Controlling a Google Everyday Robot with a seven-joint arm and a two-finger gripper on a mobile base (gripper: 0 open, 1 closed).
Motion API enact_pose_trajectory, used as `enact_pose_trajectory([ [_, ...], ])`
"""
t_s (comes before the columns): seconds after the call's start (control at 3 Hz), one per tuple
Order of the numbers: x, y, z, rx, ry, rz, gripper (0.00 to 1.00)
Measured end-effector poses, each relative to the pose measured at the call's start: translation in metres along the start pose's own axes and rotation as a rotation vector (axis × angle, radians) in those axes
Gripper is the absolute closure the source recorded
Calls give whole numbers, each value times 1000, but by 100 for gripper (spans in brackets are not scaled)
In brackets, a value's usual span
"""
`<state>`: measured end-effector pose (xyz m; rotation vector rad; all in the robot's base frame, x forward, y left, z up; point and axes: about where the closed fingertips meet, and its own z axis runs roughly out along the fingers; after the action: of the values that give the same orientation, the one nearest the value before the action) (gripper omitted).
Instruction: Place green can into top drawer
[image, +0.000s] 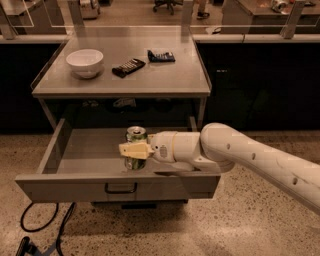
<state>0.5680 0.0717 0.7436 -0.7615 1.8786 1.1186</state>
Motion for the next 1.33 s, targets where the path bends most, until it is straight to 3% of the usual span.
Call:
enact_pose_trajectory([
  [0.33,-2,2,0,3,2,-13,100],
  [0.67,5,-8,12,91,55,-150,100],
  [1.0,32,-4,42,144,152,-307,100],
  [1.33,32,-4,41,144,152,-307,100],
])
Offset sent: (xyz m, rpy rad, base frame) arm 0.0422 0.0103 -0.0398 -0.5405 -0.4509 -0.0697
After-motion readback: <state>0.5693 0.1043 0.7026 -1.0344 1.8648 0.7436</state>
